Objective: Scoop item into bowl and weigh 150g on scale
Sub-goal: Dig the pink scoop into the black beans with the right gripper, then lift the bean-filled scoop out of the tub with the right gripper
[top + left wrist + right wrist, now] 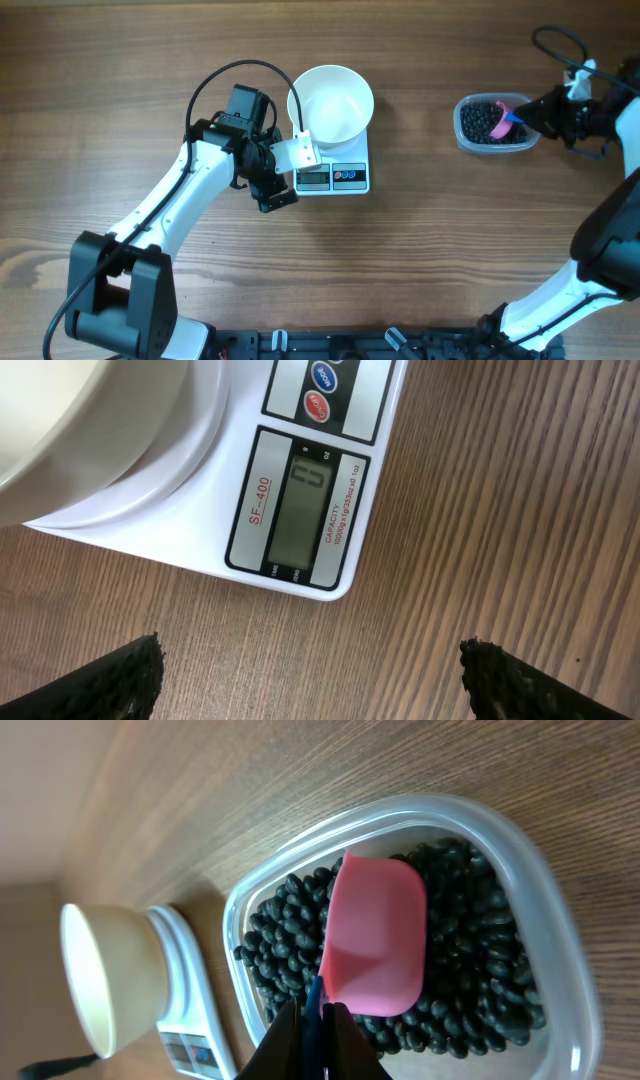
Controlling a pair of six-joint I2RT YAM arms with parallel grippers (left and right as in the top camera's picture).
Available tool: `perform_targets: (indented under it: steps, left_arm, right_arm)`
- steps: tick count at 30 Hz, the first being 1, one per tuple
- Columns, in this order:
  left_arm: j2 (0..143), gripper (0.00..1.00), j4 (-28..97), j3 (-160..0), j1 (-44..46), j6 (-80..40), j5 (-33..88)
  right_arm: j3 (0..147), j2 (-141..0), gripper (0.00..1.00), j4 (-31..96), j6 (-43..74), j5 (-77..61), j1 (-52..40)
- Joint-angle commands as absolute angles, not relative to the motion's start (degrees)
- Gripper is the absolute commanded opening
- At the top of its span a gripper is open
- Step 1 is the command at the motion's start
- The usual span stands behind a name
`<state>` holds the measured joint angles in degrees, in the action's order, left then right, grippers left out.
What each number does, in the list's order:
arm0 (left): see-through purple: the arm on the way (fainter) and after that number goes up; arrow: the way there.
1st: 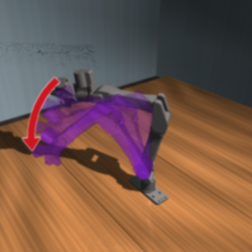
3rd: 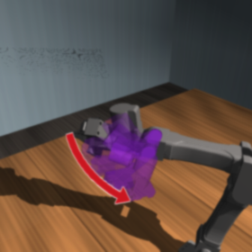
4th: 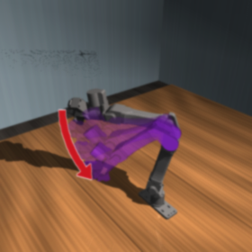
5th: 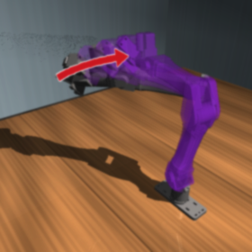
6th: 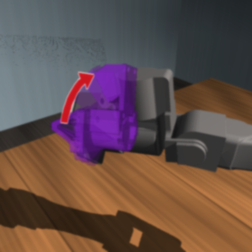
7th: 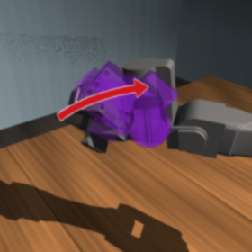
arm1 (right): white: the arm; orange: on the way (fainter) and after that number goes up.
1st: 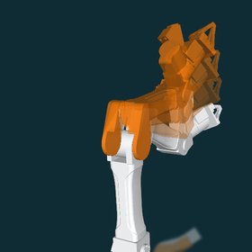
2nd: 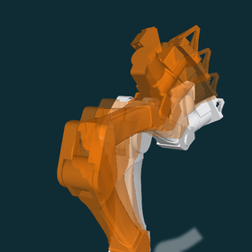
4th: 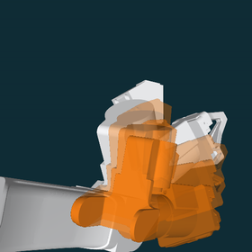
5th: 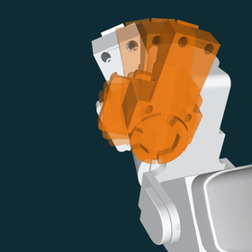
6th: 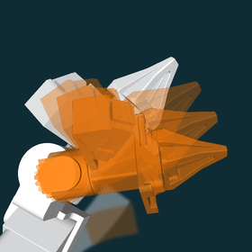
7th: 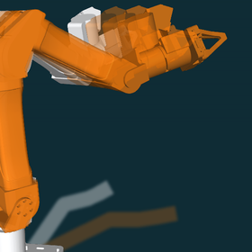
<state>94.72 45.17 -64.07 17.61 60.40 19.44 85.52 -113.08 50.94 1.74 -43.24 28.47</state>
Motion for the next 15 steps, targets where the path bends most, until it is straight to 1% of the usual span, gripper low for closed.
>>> perform_targets:
  steps: [1, 6, 10, 13, 14, 15]
  left_arm:
    - [95.4, 1.00, 45.2, -63.8, 17.3, 61.3, 20.5]
    - [95.4, 1.00, 45.2, -63.8, 17.3, 61.3, 20.6]
    - [95.4, 1.00, 45.2, -63.8, 17.4, 61.3, 20.6]
    - [95.4, 1.00, 45.2, -63.8, 17.3, 61.3, 20.6]
    - [95.4, 1.00, 45.2, -63.8, 17.3, 61.3, 20.6]
    - [95.4, 1.00, 45.2, -63.8, 17.4, 61.3, 20.6]
  right_arm:
    - [84.7, -116.0, 0.04, 50.6, -1.5, -51.8, 30.0]
    - [84.7, -116.0, 0.04, 51.4, -1.3, -57.1, 34.7]
    - [84.7, -116.0, 0.06, 53.4, -1.5, -57.6, 38.3]
    - [84.7, -116.0, 0.09, 53.4, -1.5, -62.1, 40.0]
    - [84.7, -116.0, 0.09, 53.5, -1.4, -63.2, 40.4]
    - [84.7, -116.0, 0.06, 53.7, -1.4, -64.1, 40.7]
